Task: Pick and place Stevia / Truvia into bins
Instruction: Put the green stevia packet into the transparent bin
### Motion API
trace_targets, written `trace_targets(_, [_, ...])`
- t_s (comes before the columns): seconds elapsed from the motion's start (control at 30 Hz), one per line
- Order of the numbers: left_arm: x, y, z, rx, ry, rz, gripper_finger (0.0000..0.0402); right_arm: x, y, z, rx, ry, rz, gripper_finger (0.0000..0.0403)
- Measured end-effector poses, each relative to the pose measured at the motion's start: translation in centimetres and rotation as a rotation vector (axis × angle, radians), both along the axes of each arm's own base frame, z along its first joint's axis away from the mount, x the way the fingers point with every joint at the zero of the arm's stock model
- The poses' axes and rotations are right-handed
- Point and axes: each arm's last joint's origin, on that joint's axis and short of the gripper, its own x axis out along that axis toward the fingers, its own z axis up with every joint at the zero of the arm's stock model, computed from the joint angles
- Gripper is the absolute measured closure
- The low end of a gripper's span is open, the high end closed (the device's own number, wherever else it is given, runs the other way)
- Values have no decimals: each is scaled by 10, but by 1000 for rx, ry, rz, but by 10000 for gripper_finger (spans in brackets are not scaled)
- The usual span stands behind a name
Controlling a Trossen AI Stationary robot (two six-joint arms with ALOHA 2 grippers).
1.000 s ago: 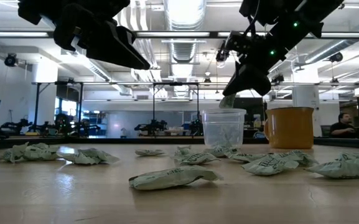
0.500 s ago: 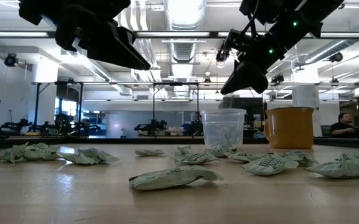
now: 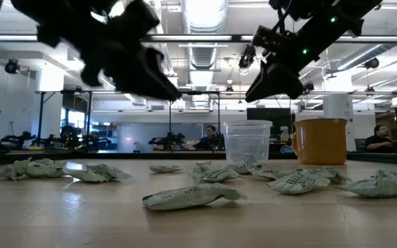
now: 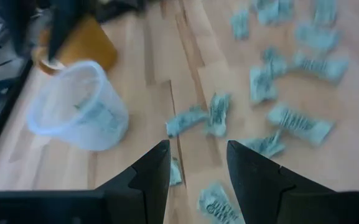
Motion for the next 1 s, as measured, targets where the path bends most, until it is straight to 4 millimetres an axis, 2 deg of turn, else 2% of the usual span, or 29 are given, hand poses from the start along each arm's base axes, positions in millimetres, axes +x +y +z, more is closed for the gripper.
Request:
trace_targets(0.07, [10, 5, -13, 21, 36, 14, 259, -3, 6, 3, 0, 1, 23, 281])
trace_targets(0.17, [23, 17, -21, 17, 62, 63, 259, -9, 17, 8, 3, 7, 64, 280])
trace_targets(0.37, [38, 41, -26, -138, 65, 88, 259, -24, 40, 21, 13, 2, 154, 288])
trace_targets(0.7, [46, 74, -40, -245, 99, 126, 259, -47, 67, 47, 63, -116, 265, 298])
trace_targets(1.0, [49, 93, -56, -289, 118, 138, 259, -57, 80, 55, 75, -150, 332, 302])
